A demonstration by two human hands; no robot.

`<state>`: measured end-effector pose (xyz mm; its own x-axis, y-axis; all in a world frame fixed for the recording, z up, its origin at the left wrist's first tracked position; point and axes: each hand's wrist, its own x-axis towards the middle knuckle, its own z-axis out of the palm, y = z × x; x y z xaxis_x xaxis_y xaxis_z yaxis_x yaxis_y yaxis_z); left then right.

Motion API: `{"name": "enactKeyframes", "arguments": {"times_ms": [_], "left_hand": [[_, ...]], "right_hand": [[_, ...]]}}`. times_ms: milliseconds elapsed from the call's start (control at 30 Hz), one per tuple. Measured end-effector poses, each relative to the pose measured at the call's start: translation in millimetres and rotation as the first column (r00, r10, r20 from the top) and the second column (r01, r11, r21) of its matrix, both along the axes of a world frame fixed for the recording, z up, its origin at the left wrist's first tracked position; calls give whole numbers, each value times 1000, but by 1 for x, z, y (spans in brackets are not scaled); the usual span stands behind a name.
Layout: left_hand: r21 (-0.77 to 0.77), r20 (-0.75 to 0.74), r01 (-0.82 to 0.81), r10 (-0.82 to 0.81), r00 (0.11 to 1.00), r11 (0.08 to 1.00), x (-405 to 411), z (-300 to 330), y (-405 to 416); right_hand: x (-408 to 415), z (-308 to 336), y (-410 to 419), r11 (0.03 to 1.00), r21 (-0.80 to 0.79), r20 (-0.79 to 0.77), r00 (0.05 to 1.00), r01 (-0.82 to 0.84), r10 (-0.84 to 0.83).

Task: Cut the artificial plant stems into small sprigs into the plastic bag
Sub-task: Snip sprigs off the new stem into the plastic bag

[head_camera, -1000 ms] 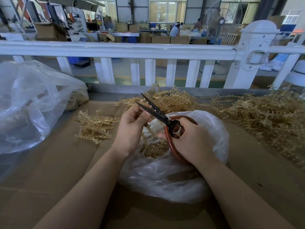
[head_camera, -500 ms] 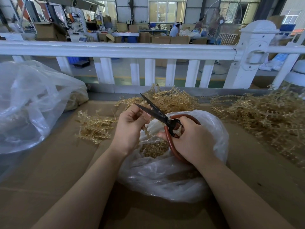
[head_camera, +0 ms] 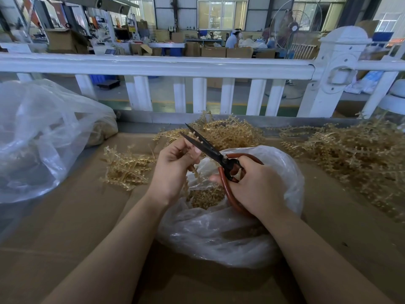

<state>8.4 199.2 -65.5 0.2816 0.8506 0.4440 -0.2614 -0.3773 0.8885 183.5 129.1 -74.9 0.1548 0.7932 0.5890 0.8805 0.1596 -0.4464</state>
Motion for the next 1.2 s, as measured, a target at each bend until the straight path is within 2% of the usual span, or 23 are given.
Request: {"name": "enactKeyframes", "arguments": {"times_ms": [267, 633, 800, 1100, 1200], "left_hand": [[-27, 113, 11, -8, 994, 1000, -1, 2, 1], [-10, 92, -55, 56, 994, 998, -4, 8, -2], [16, 32, -79, 78, 996, 997, -4, 5, -1], [-8, 70, -98, 98, 993, 995, -3, 4, -2], [-13, 28, -119, 119, 992, 993, -3, 4, -1]], "right_hand": [[0, 0, 0, 1000, 24, -17, 1000, 0, 0], [-1, 1, 1, 998, 47, -31, 998, -49, 51], [-1, 0, 1, 1000, 19, 26, 999, 18, -18], [1, -2, 4, 995, 71, 26, 997, 67, -69], [1, -2, 5, 995, 45, 67, 994, 84, -87]]}}
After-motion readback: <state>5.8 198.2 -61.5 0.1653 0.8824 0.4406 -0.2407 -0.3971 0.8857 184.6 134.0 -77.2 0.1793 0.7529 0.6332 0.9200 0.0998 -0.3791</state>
